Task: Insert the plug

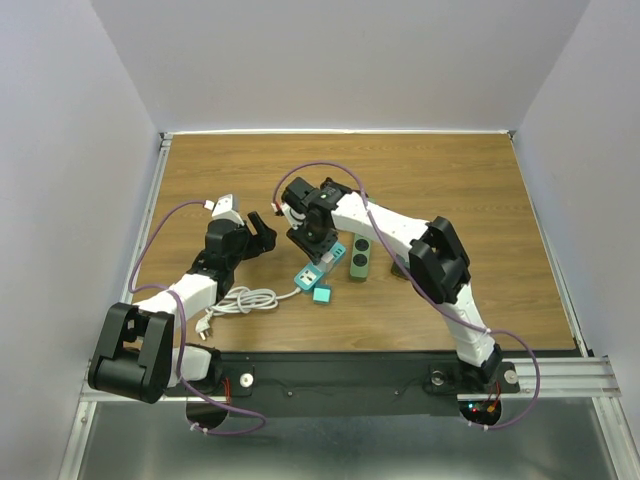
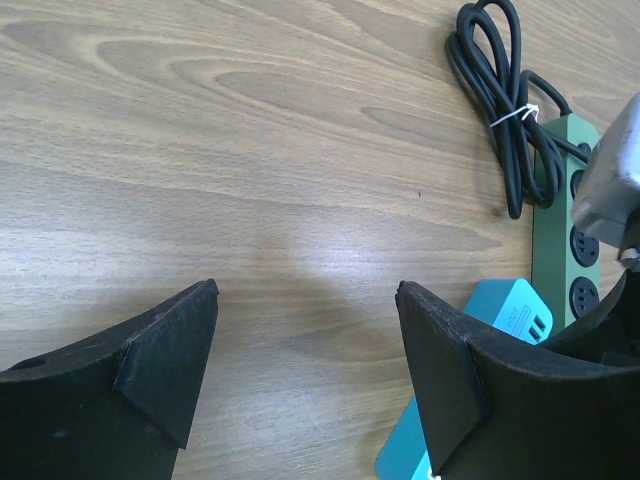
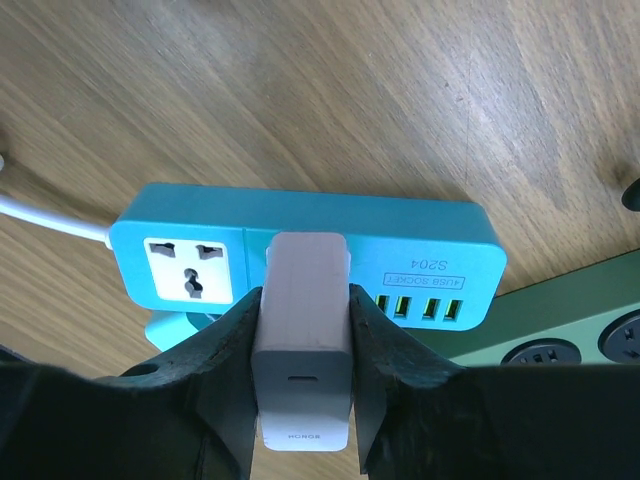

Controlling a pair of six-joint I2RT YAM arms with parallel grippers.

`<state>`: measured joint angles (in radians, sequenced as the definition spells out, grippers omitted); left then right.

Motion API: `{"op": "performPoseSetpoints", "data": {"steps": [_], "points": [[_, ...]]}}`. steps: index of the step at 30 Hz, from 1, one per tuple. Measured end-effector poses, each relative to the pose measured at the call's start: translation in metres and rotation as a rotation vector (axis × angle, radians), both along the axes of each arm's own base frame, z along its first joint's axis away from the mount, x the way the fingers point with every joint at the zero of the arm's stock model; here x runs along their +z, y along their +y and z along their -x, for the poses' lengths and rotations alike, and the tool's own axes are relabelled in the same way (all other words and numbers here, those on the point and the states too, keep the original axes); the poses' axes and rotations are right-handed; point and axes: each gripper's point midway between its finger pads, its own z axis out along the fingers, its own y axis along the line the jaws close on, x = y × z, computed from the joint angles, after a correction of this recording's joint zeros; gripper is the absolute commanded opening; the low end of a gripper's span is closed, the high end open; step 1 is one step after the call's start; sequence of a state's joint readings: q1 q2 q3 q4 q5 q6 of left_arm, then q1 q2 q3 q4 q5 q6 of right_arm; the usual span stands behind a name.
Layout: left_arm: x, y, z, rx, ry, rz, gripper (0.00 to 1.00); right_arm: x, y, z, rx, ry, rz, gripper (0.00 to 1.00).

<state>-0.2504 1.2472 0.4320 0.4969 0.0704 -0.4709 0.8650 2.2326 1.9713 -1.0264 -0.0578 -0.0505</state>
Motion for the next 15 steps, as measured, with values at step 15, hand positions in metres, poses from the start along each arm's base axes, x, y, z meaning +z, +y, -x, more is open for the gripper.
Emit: {"op": "performPoseSetpoints", "data": {"steps": [15], "points": [[-0.0002,0.0013,-0.0003,0.004,0.001,0.0,0.84,-0.0062,-0.0006,0.0023,-0.046,-0.063,-0.096,0.0]]}}
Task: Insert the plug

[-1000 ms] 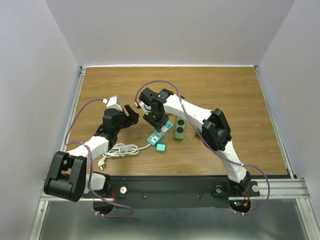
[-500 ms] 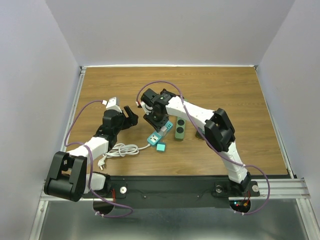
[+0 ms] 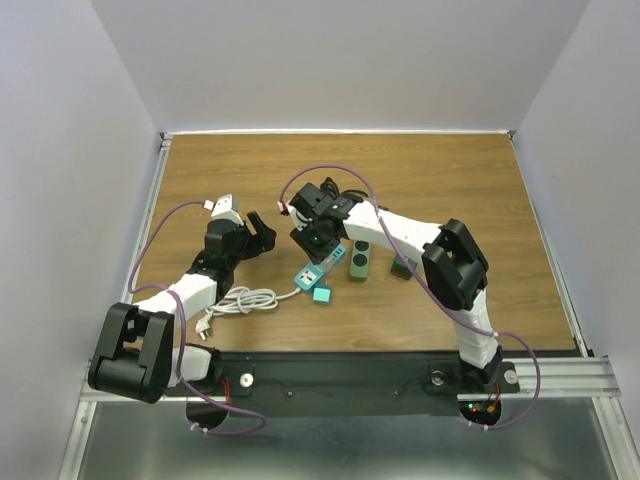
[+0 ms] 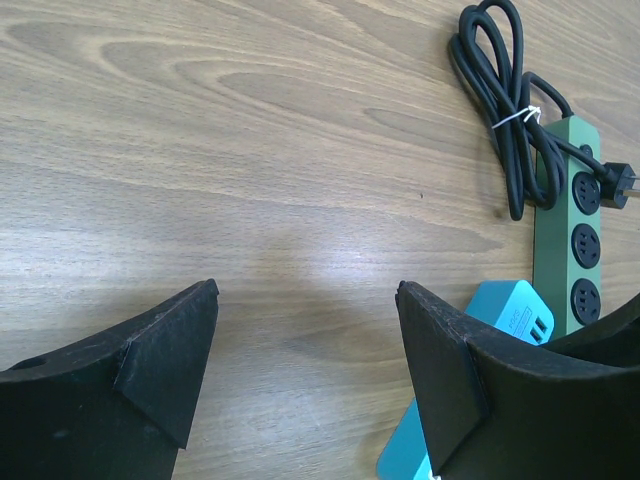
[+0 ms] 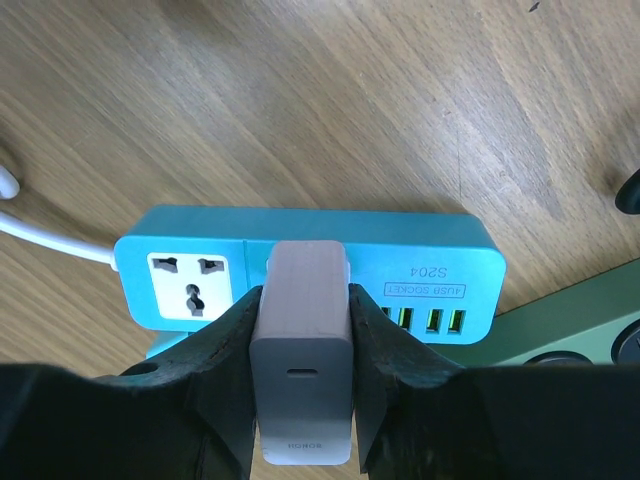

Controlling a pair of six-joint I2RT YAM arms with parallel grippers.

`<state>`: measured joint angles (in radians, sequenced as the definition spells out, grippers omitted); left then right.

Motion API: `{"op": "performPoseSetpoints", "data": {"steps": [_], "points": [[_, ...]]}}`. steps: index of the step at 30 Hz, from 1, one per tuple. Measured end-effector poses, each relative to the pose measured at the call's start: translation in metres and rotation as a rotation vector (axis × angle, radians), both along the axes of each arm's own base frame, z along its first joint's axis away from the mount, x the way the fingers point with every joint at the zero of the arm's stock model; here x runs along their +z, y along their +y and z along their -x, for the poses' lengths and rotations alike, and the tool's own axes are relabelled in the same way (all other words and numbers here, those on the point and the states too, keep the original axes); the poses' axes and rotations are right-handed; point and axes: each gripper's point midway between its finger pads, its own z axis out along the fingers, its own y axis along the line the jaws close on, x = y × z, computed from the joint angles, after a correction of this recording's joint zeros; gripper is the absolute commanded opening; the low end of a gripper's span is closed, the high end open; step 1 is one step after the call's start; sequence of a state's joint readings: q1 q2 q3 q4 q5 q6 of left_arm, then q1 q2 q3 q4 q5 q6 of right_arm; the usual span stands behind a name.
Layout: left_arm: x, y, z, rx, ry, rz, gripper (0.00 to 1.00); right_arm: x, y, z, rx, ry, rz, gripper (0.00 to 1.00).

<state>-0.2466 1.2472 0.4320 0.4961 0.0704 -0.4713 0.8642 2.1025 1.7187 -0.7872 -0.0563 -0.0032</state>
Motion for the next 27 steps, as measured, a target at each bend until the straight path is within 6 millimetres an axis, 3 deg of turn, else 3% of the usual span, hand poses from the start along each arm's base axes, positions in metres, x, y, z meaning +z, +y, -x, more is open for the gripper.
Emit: {"op": "performPoseSetpoints", "data": {"steps": [9,19,23,27], "points": [[0.0,-0.001,0.0,-0.004,0.0,0.0,0.84,0.0,0.0,-0.002,-0.015,-0.034,-0.023,0.0],[0.0,-0.003,0.001,-0.019,0.002,0.004,0.84,0.005,-0.01,-0.019,-0.052,-0.065,0.016,0.0],[0.0,-0.004,0.002,-0.028,0.004,0.003,0.84,0.006,-0.023,-0.037,-0.092,-0.073,0.024,0.0],[0.0,-0.005,0.002,-0.036,0.006,-0.003,0.83,0.007,-0.044,-0.067,-0.159,-0.091,0.032,0.0]]}}
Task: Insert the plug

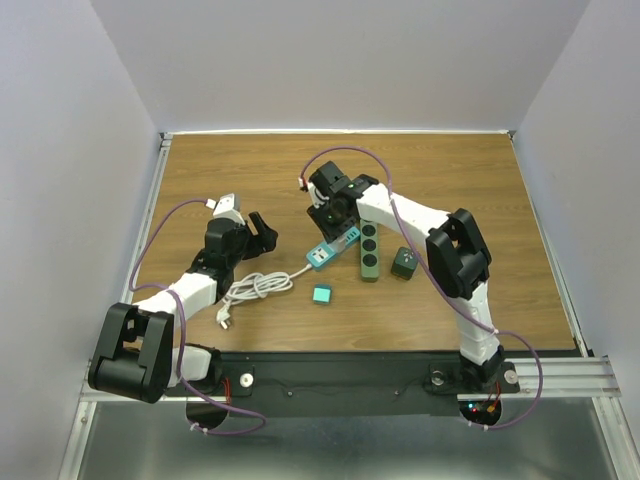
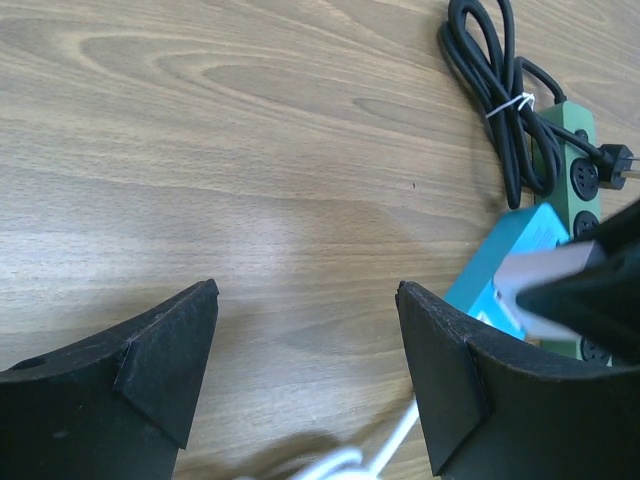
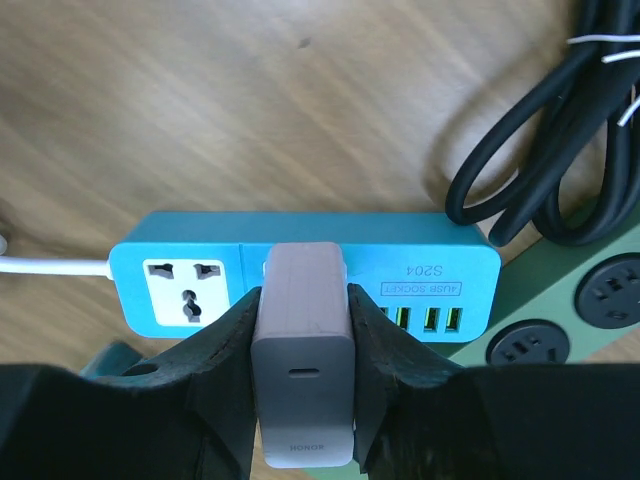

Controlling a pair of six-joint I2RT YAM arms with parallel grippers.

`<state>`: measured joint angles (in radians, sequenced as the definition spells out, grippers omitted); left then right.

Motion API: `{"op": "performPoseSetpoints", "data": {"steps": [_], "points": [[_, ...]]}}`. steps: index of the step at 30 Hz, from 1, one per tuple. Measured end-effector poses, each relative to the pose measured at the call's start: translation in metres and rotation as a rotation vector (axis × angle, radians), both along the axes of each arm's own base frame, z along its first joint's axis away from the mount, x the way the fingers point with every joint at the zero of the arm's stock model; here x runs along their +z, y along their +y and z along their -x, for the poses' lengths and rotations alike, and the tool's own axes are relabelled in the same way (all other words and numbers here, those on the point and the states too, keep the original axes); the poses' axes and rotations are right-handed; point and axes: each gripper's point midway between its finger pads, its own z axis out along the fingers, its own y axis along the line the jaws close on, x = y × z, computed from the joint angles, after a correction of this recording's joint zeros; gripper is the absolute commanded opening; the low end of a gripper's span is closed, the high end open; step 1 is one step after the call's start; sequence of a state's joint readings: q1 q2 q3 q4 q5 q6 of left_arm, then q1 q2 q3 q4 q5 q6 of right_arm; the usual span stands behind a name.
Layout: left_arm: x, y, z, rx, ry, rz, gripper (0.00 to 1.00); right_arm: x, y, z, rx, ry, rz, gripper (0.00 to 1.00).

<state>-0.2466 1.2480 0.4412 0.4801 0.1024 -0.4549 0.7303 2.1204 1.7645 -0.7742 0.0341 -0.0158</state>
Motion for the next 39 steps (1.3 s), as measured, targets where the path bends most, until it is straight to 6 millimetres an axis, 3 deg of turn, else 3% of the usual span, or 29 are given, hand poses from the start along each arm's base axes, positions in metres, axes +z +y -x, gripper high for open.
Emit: {"op": "performPoseSetpoints", "data": {"steps": [4,9,14,17,18,19,27,31,35,39], "points": [[0.0,0.0,0.001,-0.007,0.003,-0.007,0.83,0.0,-0.01,-0.015,-0.029,-0.009,0.009,0.0],[0.009,-0.004,0.006,-0.026,-0.017,-0.013,0.83,0.001,-0.01,-0.018,-0.028,-0.005,0.019,0.01],[0.038,-0.028,0.019,-0.095,-0.094,-0.001,0.83,0.003,-0.009,-0.017,-0.024,0.007,0.014,0.48],[0.044,-0.049,0.033,-0.138,-0.109,-0.003,0.83,0.003,-0.01,-0.016,-0.027,0.016,0.006,0.58],[0.045,-0.055,0.038,-0.151,-0.107,0.0,0.83,0.003,-0.011,-0.017,-0.032,0.019,0.007,0.74],[0.045,-0.063,0.043,-0.171,-0.104,0.004,0.83,0.003,-0.013,-0.018,-0.039,0.023,0.004,0.79],[0.022,-0.099,0.085,-0.242,-0.016,0.002,0.83,0.019,-0.021,-0.025,-0.102,0.005,-0.039,0.85],[0.013,-0.112,0.101,-0.274,0.015,-0.014,0.83,0.049,-0.03,-0.017,-0.147,-0.049,-0.078,0.86],[-0.011,-0.123,0.115,-0.301,0.085,-0.074,0.83,0.083,-0.05,-0.005,-0.22,-0.127,-0.117,0.88],[-0.029,-0.133,0.122,-0.323,0.148,-0.137,0.83,0.101,-0.071,0.011,-0.283,-0.171,-0.144,0.89]]}}
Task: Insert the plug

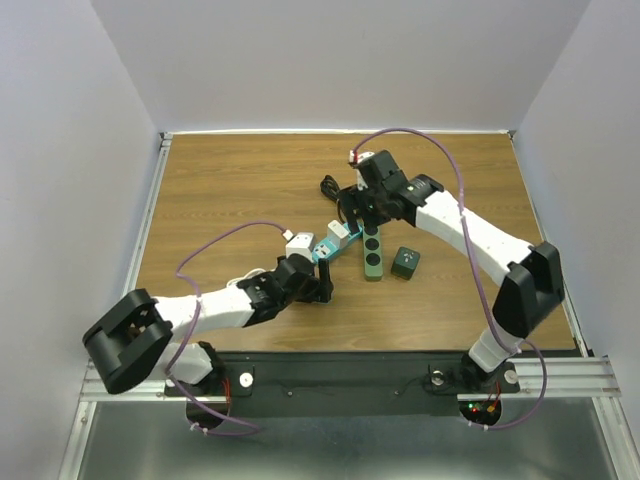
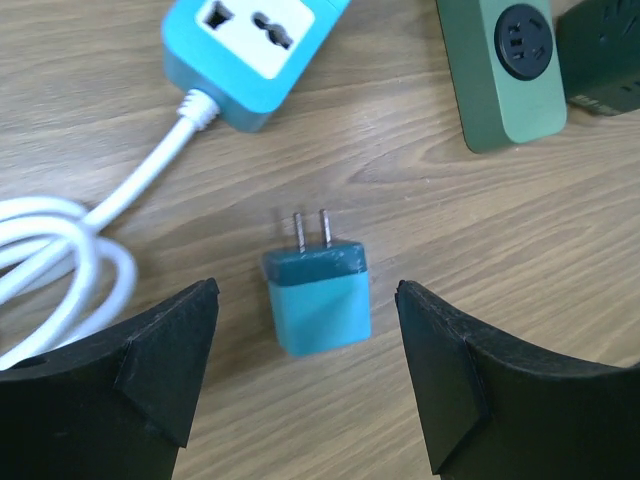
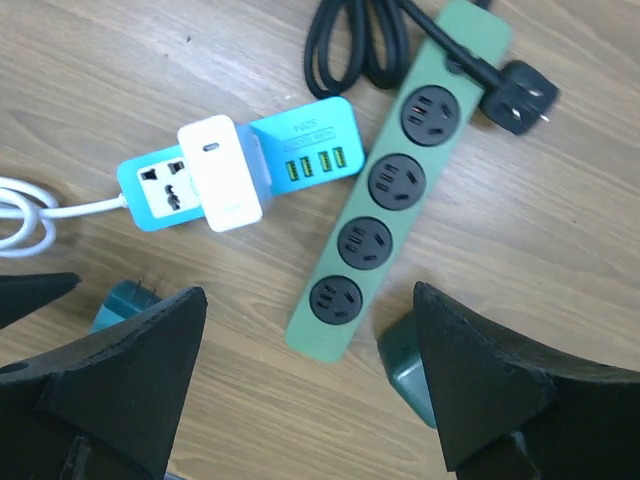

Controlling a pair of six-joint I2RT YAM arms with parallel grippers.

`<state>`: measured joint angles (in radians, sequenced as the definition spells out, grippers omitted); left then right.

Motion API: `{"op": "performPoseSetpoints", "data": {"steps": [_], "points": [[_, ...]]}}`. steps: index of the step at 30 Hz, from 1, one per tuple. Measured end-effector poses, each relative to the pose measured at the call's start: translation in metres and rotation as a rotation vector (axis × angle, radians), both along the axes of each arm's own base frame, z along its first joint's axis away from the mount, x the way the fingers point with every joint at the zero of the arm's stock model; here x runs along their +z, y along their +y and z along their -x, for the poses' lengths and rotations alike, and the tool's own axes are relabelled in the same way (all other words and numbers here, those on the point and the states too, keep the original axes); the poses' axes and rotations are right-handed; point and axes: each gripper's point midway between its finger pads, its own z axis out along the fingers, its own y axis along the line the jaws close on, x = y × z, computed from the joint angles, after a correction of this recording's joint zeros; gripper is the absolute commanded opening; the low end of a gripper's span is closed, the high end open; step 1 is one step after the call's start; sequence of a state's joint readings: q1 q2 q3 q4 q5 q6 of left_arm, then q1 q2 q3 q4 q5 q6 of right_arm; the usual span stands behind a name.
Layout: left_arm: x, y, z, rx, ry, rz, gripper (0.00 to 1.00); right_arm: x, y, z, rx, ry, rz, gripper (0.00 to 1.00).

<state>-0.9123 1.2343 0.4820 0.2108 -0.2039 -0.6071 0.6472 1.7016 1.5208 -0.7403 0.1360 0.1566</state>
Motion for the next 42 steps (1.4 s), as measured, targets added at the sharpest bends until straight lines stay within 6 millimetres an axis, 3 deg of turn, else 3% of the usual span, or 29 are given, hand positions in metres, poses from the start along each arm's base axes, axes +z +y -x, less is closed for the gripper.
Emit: {"op": "performPoseSetpoints", "data": {"steps": [7,15,17,20,26,29,33,36,42], "points": [[-0.009,-0.02,-0.008,-0.014,0.032,-0.057,0.83,0.005,-0.024,0.018,-0.063,-0.029,-0.01,0.91],[-0.027,-0.016,-0.005,-0.013,0.082,-0.132,0.8,0.004,-0.036,0.026,-0.094,-0.041,-0.016,0.92],[-0.028,-0.015,-0.003,-0.015,0.085,-0.14,0.74,0.007,-0.036,0.025,-0.097,-0.056,-0.027,0.93],[-0.028,-0.016,-0.003,-0.019,0.09,-0.152,0.58,0.009,-0.037,0.026,-0.101,-0.066,-0.036,0.93],[-0.029,-0.028,-0.007,-0.034,0.095,-0.156,0.0,0.002,-0.041,0.027,-0.107,-0.059,-0.029,0.93],[-0.028,-0.029,-0.006,-0.04,0.098,-0.152,0.0,0.001,-0.043,0.028,-0.112,-0.064,-0.028,0.93],[-0.026,-0.032,-0.008,-0.046,0.119,-0.117,0.0,0.016,-0.046,0.029,-0.13,-0.117,-0.072,0.92],[-0.011,-0.04,-0.014,-0.034,0.134,-0.016,0.0,0.03,-0.049,0.036,-0.137,-0.169,-0.139,0.9],[0.067,-0.06,-0.05,0.043,0.059,0.321,0.0,0.047,-0.036,0.04,-0.11,-0.249,-0.29,0.87]]}}
